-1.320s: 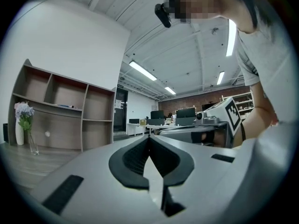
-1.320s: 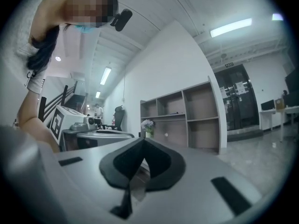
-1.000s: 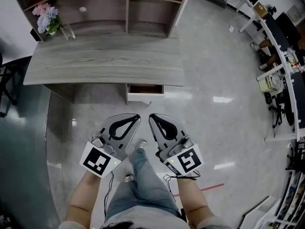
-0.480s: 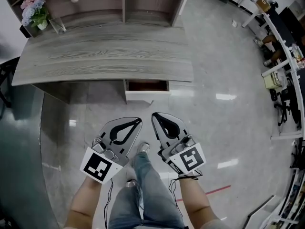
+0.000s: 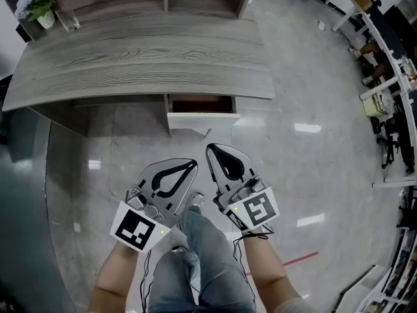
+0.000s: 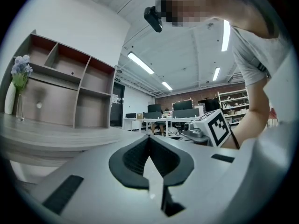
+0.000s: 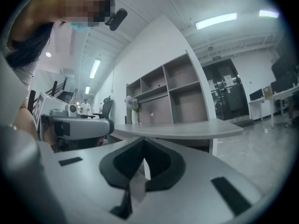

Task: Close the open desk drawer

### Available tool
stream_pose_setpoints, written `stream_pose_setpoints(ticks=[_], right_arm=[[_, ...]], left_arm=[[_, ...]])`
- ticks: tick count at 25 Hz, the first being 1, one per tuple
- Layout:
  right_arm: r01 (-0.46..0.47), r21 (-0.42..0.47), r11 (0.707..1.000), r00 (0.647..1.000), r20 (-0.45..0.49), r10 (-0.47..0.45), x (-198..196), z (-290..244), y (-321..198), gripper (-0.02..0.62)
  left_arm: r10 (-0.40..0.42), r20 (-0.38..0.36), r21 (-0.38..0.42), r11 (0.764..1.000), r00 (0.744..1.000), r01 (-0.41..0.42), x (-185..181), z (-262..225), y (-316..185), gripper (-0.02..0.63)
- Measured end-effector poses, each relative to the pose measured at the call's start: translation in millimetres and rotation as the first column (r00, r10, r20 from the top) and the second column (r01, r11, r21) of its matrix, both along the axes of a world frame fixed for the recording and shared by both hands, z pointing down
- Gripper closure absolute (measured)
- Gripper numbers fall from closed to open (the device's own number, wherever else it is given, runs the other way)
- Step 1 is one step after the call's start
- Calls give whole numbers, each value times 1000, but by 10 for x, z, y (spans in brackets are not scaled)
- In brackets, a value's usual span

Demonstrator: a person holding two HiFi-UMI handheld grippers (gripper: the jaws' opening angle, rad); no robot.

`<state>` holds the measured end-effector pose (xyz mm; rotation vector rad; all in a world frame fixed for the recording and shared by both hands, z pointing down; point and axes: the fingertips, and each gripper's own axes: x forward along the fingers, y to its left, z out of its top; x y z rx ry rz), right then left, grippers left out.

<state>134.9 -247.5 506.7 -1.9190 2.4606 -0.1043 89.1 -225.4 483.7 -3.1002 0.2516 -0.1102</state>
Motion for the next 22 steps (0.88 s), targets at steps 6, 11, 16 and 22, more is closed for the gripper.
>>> stream_pose_setpoints(ticks=[6, 11, 16, 22], right_arm=[[-50, -10, 999, 998, 24, 50, 213, 416, -235, 588], [-81, -38, 996, 997, 4, 81, 400, 684, -471, 588], [-86, -73, 994, 996, 0, 87, 486, 896, -611, 589], [-86, -97, 992, 996, 1, 86, 516, 1011, -693, 589]], left_arm=[[-6, 6, -12, 1000, 1000, 6, -6, 212, -58, 600], [-25, -6, -26, 999, 1000, 24, -1, 298, -144, 600], [-36, -6, -34, 999, 999, 36, 2, 399, -188, 600], [-39, -24, -62, 997, 999, 38, 12, 422, -218, 600]])
